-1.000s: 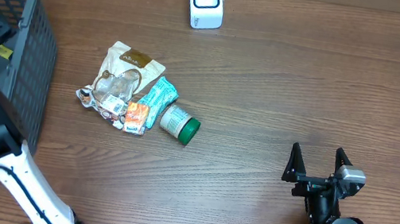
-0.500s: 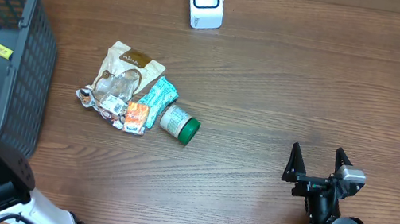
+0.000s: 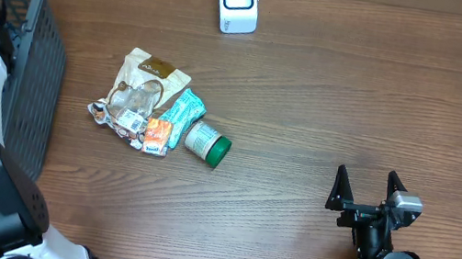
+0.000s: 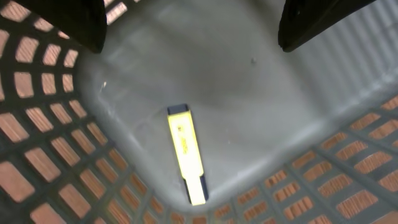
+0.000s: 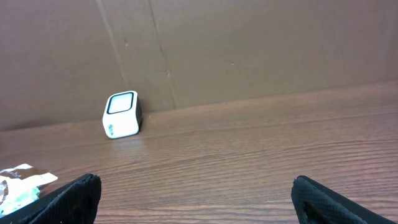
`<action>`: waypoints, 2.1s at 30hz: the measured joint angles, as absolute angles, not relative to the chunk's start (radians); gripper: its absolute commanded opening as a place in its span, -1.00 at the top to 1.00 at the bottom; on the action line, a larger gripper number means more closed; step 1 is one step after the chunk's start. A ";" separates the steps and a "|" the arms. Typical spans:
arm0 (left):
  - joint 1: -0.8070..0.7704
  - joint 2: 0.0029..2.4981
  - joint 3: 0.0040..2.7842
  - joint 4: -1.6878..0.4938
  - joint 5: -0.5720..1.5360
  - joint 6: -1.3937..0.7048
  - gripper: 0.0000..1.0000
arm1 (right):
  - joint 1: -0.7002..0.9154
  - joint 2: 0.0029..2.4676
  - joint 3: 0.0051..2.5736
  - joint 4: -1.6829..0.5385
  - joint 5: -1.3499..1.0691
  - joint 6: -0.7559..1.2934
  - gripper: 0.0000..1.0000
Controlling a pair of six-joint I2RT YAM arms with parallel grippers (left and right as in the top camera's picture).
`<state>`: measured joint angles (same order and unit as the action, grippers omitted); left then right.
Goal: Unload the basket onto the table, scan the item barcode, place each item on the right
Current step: 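Lower the left gripper and close on the yellow highlighter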
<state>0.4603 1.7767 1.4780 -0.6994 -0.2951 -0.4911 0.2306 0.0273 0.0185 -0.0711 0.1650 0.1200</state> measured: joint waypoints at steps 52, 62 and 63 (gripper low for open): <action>0.613 2.233 1.781 -0.467 0.023 -0.433 -0.86 | 0.231 0.027 0.019 -0.071 0.165 0.119 -1.00; 0.573 2.276 1.806 -0.551 -0.057 -0.431 -0.70 | 0.231 0.027 0.019 -0.071 0.165 0.119 -1.00; 0.573 2.286 1.806 -0.561 -0.074 -0.427 -0.70 | 0.231 0.027 0.019 -0.071 0.165 0.120 -1.00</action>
